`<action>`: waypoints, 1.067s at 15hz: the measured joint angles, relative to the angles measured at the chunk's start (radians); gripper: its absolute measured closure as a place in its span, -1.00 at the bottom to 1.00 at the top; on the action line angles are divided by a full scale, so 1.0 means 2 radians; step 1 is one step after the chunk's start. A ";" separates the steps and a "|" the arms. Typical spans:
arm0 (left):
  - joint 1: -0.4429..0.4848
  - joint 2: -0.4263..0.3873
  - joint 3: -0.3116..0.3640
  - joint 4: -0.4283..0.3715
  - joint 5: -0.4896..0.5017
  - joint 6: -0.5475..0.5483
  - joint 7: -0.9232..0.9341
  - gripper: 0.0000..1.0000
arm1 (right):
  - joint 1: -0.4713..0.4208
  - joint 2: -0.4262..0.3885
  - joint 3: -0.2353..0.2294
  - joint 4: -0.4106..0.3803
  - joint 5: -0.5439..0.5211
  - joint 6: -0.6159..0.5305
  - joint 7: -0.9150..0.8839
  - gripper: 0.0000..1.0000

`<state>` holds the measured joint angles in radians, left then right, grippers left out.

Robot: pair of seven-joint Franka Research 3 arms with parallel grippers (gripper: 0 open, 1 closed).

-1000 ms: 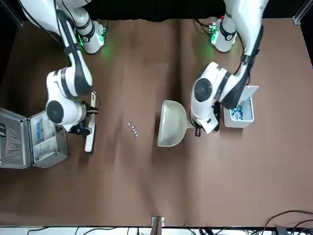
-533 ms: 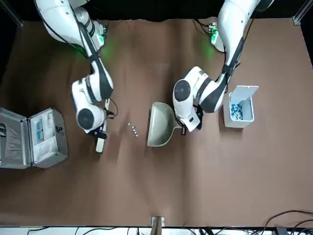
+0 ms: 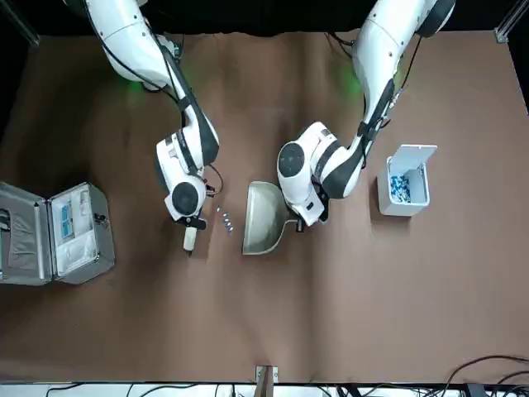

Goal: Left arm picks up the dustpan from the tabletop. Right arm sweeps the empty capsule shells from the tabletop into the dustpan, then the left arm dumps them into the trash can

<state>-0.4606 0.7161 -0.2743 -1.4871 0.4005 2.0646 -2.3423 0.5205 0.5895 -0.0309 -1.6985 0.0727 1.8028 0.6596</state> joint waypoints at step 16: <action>-0.038 0.026 0.027 0.034 0.001 -0.006 -0.023 0.33 | 0.033 0.026 0.001 0.018 0.062 0.037 0.029 0.46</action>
<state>-0.5367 0.7672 -0.2193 -1.4197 0.4018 2.0531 -2.3886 0.5859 0.6419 -0.0284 -1.6626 0.1962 1.8764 0.7171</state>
